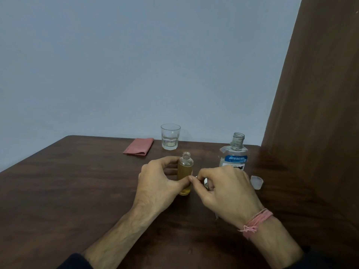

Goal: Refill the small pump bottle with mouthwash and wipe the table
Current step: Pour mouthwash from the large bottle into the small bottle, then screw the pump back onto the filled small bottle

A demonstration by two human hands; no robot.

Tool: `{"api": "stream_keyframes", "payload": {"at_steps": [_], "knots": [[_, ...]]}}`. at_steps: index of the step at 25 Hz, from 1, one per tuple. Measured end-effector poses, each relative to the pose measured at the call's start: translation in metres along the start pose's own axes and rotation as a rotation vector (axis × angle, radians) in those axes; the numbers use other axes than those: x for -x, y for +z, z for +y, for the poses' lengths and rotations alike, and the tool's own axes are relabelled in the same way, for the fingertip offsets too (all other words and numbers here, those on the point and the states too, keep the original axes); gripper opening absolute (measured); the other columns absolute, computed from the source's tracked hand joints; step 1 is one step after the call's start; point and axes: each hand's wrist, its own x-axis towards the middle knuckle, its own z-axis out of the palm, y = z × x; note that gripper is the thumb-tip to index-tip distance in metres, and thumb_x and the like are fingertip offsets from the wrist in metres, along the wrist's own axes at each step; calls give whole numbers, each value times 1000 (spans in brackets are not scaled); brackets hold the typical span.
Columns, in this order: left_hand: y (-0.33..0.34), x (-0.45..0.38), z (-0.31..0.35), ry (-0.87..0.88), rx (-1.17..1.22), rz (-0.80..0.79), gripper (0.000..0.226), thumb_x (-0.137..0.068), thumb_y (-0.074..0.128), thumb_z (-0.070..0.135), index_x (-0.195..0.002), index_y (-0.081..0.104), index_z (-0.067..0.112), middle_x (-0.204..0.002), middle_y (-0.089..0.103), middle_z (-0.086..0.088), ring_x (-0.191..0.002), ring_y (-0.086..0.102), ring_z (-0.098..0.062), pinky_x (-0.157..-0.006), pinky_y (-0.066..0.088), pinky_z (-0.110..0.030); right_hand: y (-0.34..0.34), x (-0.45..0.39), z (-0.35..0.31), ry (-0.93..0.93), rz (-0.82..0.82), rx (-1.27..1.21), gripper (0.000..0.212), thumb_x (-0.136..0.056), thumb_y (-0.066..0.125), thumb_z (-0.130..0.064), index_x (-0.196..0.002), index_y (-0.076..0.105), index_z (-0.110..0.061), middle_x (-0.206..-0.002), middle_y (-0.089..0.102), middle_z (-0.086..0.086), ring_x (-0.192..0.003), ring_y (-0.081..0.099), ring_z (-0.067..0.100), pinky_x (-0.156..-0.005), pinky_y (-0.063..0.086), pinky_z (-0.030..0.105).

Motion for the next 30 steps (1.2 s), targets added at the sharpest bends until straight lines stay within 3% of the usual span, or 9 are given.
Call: {"api": "stream_keyframes", "payload": {"at_steps": [3,6,11,15,18,24,27,30], "knots": [[0,0,0,-11,4,7,47,-76,106,33,-119,87,35,-102,88,24,-95,82,11,-95,71,-31,4,0,0,44,-120,89,40,-101,46,-65,-92,73,-37,-72,49,-18,-69,52,4,-60,39,25],[1,2,1,-15,-11,30,50,-75,107,38,-120,86,36,-103,87,24,-96,81,12,-96,70,-30,7,2,-1,108,-214,118,30,-100,55,-62,-115,72,-42,-94,48,-16,-86,57,9,-70,48,29],[-3,0,0,-20,-73,76,48,-80,102,42,-124,83,39,-109,85,26,-104,78,12,-103,66,-28,9,3,-12,200,-343,170,40,-100,54,-64,-131,66,-42,-121,52,-12,-107,64,18,-86,54,38],[-4,-1,-1,-56,-54,65,48,-80,103,43,-123,81,43,-108,84,29,-99,79,14,-97,65,-21,7,4,-15,249,-416,205,49,-100,53,-65,-143,56,-40,-138,59,-8,-121,64,23,-95,54,42],[-3,0,0,-63,-61,57,50,-80,103,44,-125,81,42,-108,84,29,-97,76,19,-91,62,-11,6,4,-14,250,-410,228,42,-103,54,-56,-141,59,-39,-130,67,-6,-120,66,25,-93,53,41],[-5,-1,0,-70,-54,65,51,-80,103,43,-126,81,39,-108,84,26,-96,80,11,-96,69,-27,3,3,-17,278,-358,118,27,-97,67,-50,-124,63,-46,-111,70,-14,-109,67,18,-89,55,40],[-4,0,0,-62,-60,75,52,-81,103,45,-127,81,38,-111,84,24,-99,80,9,-98,69,-31,-1,1,-14,311,-213,54,25,-90,73,-50,-112,62,-44,-100,69,-18,-95,66,11,-85,59,37],[-6,-1,1,-64,-71,65,54,-82,102,45,-131,80,38,-118,83,22,-105,78,6,-105,68,-36,-9,-1,-12,270,57,-36,25,-87,80,-45,-104,62,-42,-96,69,-21,-77,64,2,-71,57,29]]}}
